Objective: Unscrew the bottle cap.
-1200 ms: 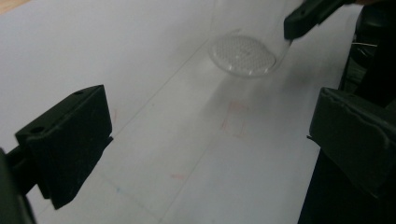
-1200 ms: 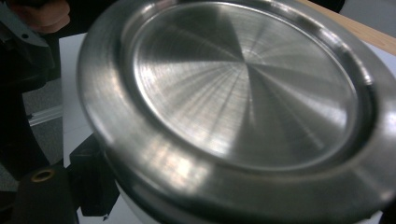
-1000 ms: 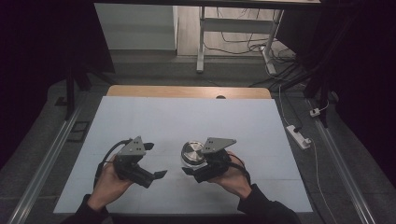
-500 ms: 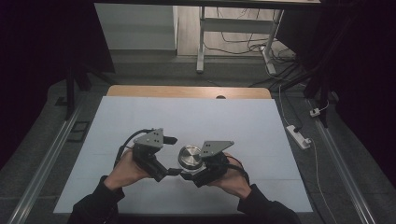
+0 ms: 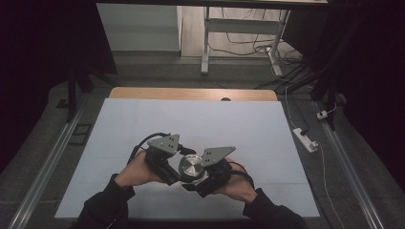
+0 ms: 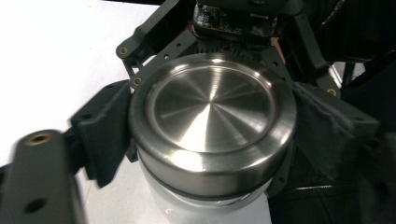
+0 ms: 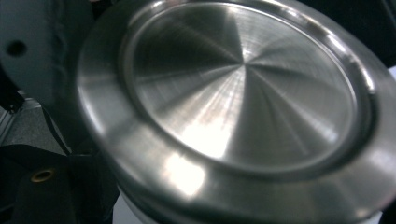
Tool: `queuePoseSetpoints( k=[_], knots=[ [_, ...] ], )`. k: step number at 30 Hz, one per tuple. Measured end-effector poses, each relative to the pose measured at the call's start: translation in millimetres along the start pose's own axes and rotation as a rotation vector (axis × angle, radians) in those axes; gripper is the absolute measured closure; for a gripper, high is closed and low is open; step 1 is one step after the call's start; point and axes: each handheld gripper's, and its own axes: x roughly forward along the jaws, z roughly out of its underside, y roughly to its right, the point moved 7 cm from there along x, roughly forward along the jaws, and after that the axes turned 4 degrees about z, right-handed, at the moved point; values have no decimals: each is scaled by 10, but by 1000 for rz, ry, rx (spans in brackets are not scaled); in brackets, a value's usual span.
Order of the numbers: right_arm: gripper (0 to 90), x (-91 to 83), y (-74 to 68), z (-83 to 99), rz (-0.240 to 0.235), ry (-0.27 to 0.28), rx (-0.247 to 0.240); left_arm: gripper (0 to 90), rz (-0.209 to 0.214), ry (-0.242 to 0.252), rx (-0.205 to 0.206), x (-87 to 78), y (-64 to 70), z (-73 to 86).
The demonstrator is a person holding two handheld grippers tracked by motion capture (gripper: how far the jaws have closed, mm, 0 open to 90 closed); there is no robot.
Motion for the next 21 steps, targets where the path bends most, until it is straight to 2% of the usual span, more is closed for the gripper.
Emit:
queuePoseSetpoints(
  k=[3, 5, 6, 7, 8, 12, 14, 16, 18, 21],
  knots=[
    [143, -1, 24, -1, 23, -1, 9, 189, -48, 12, -14, 6, -17, -5],
    [143, -2, 63, 4, 63, -13, 19, 190, -92, 10, -40, 28, -36, -13],
    [143, -2, 63, 4, 63, -13, 19, 190, -92, 10, -40, 28, -36, -13],
    [143, 0, 108, 16, 98, -17, 30, 190, -148, 6, -66, 61, -53, -28],
    [143, 1, 123, 21, 111, -19, 39, 190, -193, -3, -80, 87, -63, -38],
    [143, -3, 221, 47, 189, -26, 72, 190, -327, -15, -135, 158, -84, -84],
    [143, -10, 256, 52, 226, -27, 75, 190, -386, -15, -149, 188, -82, -113],
    [143, -21, 276, 54, 244, -22, 83, 189, -401, -16, -167, 197, -82, -131],
    [143, -31, 273, 47, 237, -15, 88, 186, -378, -8, -161, 176, -80, -144],
    [143, -43, 242, 18, 205, 5, 89, 136, -327, 49, -172, 88, -74, -182]
  ],
)
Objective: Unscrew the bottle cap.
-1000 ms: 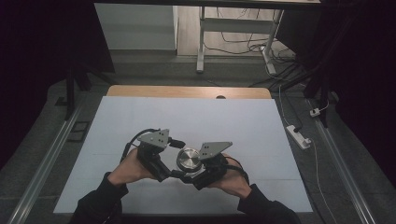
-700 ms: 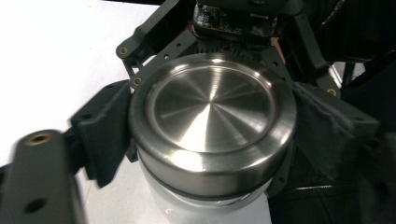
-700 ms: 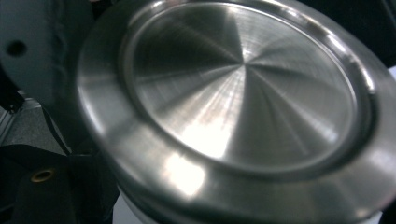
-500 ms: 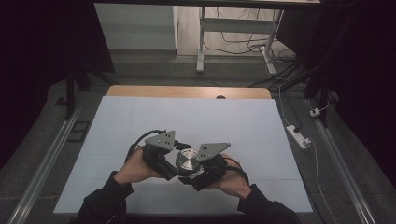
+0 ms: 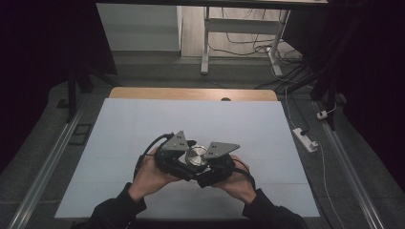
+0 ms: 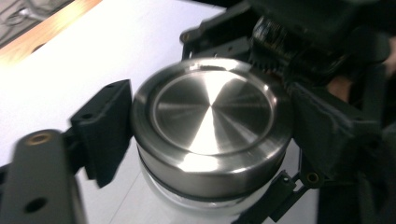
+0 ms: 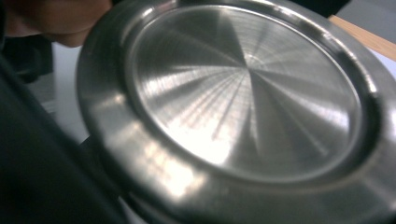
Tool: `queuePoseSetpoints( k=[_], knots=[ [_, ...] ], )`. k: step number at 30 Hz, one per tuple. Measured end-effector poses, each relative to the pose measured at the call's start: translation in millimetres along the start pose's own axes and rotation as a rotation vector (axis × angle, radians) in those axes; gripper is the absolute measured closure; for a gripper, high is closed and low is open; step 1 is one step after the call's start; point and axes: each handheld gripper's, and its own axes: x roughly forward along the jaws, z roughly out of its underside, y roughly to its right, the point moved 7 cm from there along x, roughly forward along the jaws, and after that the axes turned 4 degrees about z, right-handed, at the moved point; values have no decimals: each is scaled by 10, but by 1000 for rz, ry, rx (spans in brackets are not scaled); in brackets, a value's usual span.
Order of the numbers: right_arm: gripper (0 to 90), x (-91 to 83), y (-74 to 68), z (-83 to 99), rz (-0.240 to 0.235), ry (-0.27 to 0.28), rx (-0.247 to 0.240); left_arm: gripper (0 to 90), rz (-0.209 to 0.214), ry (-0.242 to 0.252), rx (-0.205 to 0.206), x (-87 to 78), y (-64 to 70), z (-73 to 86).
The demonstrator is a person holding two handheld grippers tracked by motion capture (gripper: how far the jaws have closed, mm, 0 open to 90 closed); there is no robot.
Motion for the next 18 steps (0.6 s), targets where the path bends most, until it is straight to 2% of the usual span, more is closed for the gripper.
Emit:
queuePoseSetpoints(
  k=[1, 4, 6, 8, 10, 16, 17, 18],
  knots=[
    [143, -6, -11, -7, -12, 6, -5, 120, 20, 21, -3, -50, -7, -20],
    [143, -22, -54, -26, -49, 20, -14, 47, 60, 30, 12, -156, -27, -30],
    [143, -26, -76, -31, -70, 24, -22, 60, 116, 36, 57, -228, -16, -9],
    [143, -25, -104, -32, -88, 26, -33, 84, 147, 38, 97, -272, -7, 17],
    [143, -17, -134, -32, -100, 23, -45, 115, 179, 35, 126, -291, 4, 40],
    [143, -3, -211, -28, -132, 14, -69, 118, 232, 4, 142, -244, 25, 92],
    [143, -5, -215, -31, -132, 14, -71, 121, 249, -8, 155, -227, 38, 108],
    [143, -7, -219, -37, -133, 18, -70, 126, 247, -15, 166, -214, 46, 118]
  ],
)
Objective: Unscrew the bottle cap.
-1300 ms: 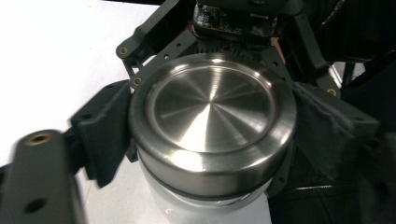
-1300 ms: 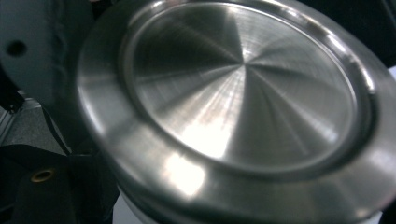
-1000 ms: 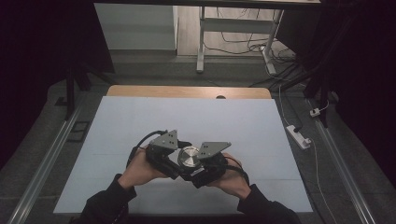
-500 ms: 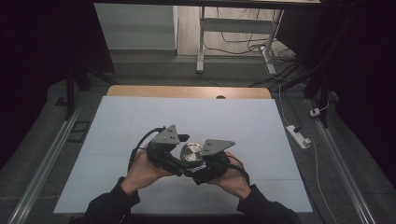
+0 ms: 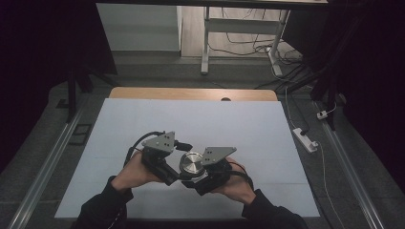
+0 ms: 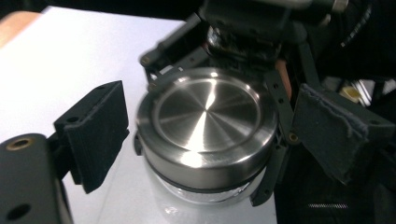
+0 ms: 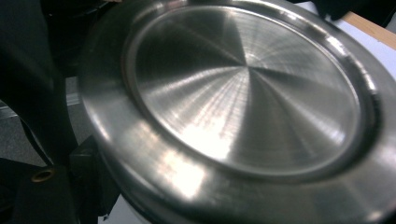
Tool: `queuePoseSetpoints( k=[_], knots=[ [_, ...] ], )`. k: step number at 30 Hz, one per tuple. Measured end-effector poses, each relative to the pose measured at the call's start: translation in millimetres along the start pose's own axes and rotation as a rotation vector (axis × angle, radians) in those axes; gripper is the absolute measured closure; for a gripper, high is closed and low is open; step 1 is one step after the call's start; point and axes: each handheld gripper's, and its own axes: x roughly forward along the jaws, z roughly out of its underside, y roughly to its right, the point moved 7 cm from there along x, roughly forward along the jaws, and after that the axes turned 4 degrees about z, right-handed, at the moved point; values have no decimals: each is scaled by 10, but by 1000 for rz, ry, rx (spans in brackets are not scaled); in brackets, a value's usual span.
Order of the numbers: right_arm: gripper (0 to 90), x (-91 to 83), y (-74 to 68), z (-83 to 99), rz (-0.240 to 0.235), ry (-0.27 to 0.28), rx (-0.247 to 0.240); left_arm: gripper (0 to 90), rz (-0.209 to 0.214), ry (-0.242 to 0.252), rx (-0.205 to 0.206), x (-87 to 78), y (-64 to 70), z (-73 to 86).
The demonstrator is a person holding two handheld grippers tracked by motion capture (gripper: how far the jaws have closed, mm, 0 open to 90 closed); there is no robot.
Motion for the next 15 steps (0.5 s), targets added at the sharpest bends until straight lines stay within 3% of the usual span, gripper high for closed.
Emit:
queuePoseSetpoints(
  k=[3, 9, 15],
  knots=[
    [143, -12, -3, -8, 0, 4, -3, 139, -6, -20, 8, 22, -5, 19],
    [143, -19, 21, -15, 17, 7, 9, 209, -25, 9, -25, 1, -38, 10],
    [143, -19, 94, 12, 56, -6, 34, 210, -112, 18, -73, 66, -72, -13]
  ],
)
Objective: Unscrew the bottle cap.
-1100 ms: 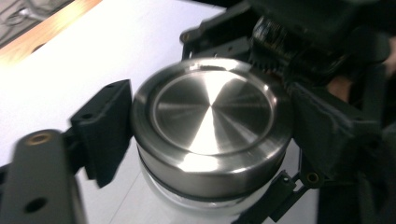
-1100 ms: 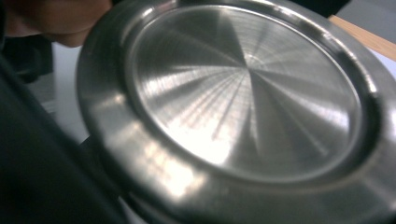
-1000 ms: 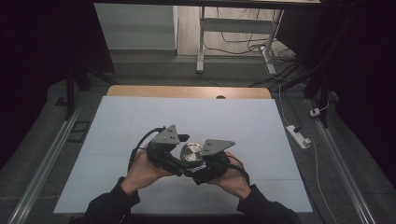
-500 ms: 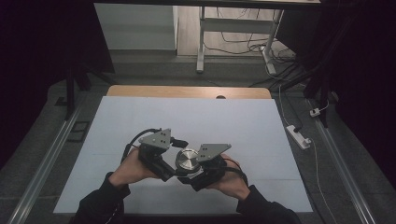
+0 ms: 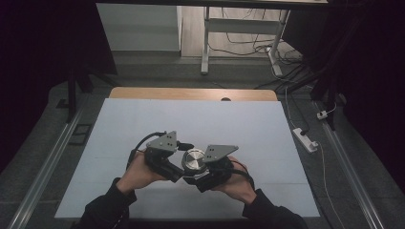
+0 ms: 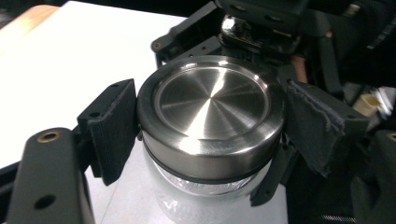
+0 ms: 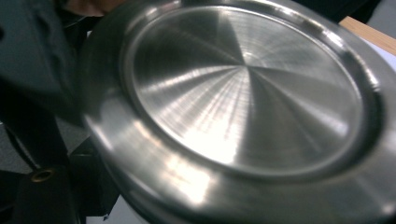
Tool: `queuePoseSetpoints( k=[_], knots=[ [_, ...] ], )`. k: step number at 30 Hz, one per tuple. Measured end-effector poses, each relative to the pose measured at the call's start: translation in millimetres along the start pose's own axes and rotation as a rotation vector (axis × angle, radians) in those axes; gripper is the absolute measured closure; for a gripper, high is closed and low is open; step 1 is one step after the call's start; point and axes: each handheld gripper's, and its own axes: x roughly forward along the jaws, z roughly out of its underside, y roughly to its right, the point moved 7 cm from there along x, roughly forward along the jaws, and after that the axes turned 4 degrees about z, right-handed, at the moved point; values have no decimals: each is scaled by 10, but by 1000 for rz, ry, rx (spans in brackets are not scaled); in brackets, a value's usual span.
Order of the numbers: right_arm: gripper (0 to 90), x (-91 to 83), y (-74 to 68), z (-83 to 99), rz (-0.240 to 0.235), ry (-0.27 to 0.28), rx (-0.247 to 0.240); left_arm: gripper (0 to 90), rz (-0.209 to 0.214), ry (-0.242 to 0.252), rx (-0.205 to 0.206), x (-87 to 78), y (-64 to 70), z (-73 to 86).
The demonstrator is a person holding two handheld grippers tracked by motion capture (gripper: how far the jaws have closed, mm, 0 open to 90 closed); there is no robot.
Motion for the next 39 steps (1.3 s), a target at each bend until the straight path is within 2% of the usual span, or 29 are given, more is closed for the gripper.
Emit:
queuePoseSetpoints(
  k=[3, 4, 7, 8, 10, 11, 13, 15, 17, 18, 21, 23, 25, 26, 27, 28, 29, 30, 32, 34, 35, 37, 38, 39],
  knots=[
    [143, -10, 56, 3, 26, 5, 25, 210, -81, 1, -35, 36, 7, -42],
    [143, -12, 72, 1, 35, 8, 31, 210, -127, -3, -52, 56, 12, -61],
    [143, -15, 128, 13, 83, 1, 58, 210, -231, -20, -68, 108, 32, -98],
    [143, -14, 146, 20, 98, 0, 64, 210, -249, -24, -73, 120, 38, -105],
    [144, -13, 156, 28, 105, -3, 70, 208, -272, -35, -37, 138, 54, -116],
    [143, -17, 155, 26, 101, -3, 70, 199, -269, -23, -27, 124, 53, -131],
    [143, -29, 144, 16, 90, 6, 64, 111, -200, -14, -46, 82, 38, -144],
    [143, -41, 135, 7, 79, 12, 54, 84, -146, 34, -51, -21, 4, -149],
    [144, -48, 124, 2, 58, 15, 47, 48, -56, 59, -73, -100, -25, -125],
    [143, -50, 114, -1, 43, 17, 46, 50, -20, 70, -58, -145, -43, -99],
    [143, -44, 62, -4, -10, 15, 29, 63, 48, 75, -31, -183, -60, -41],
    [144, -29, 24, -5, -34, 13, 17, 97, 100, 55, 11, -174, -42, 1],
    [143, -11, -20, -2, -57, 8, 5, 111, 110, 41, 24, -156, -32, 16],
    [144, 0, -41, 3, -64, 2, -4, 129, 128, 2, 46, -109, -10, 46],
    [143, 9, -53, 5, -68, 1, -6, 143, 127, -15, 59, -85, 1, 58],
    [143, 16, -65, 9, -70, -3, -10, 156, 127, -15, 59, -85, 1, 58],
    [144, 23, -75, 13, -73, -6, -12, 173, 115, -47, 62, -36, 3, 75],
    [144, 26, -78, 14, -73, -6, -12, 189, 113, -51, 55, -11, 3, 78],
    [144, 25, -71, 16, -63, -9, -13, 189, 105, -42, 39, 7, -7, 73],
    [144, 19, -41, 20, -47, -9, -6, 191, 80, -31, 8, 29, -26, 60],
    [144, 18, -21, 22, -35, -9, 1, 192, 80, -31, 8, 29, -26, 60],
    [144, 18, 25, 31, -10, -11, 12, 193, 19, -34, -18, 79, -44, 39],
    [144, 18, 43, 39, 0, -13, 21, 193, 19, -34, -18, 79, -44, 39],
    [144, 19, 64, 48, 11, -15, 27, 193, -32, -39, -26, 117, -41, 20]
  ],
)
